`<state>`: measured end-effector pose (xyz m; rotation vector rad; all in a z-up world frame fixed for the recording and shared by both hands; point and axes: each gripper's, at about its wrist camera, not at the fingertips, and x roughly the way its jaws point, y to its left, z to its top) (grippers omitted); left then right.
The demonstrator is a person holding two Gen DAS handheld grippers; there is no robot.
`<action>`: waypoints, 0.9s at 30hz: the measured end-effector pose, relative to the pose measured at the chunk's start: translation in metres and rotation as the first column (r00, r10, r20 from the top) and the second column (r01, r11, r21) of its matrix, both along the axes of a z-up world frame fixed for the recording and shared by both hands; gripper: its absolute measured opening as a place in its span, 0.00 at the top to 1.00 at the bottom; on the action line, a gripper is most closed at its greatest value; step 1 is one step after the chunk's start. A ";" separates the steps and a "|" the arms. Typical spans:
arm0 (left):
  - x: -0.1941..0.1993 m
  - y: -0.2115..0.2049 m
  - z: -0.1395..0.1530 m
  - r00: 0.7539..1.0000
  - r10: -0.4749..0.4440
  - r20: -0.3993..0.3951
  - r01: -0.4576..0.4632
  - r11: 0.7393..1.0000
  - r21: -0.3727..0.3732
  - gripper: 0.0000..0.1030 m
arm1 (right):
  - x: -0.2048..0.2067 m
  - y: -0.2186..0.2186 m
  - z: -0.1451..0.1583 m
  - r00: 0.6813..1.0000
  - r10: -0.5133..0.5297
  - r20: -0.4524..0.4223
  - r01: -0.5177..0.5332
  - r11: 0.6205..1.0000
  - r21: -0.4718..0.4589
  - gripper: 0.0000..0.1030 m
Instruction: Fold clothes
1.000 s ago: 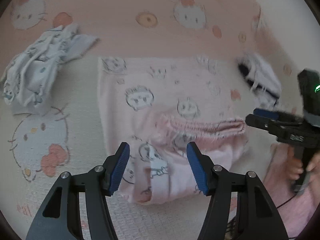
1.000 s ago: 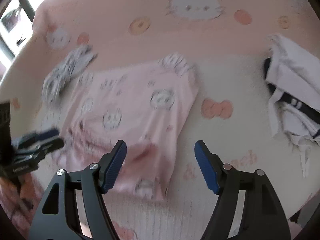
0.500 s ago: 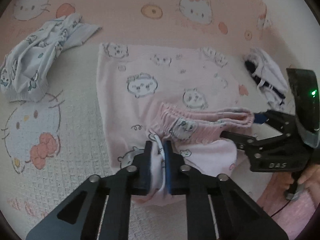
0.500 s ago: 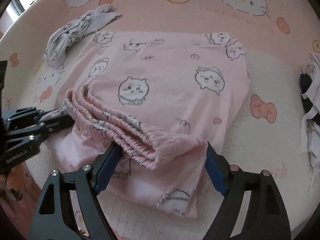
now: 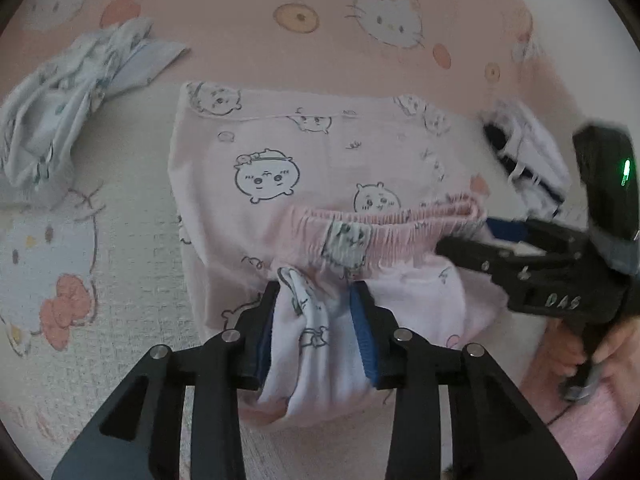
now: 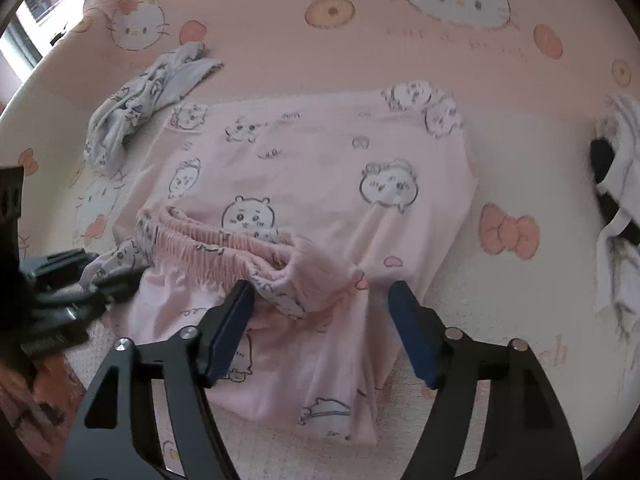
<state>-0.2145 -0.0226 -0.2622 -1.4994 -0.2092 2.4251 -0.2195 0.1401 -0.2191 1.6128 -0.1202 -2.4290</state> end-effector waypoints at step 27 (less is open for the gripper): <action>-0.010 0.006 0.005 1.000 -0.008 -0.004 0.008 0.999 -0.050 0.51 | -0.011 0.012 0.006 1.000 0.016 -0.005 -0.017 0.990 -0.143 0.38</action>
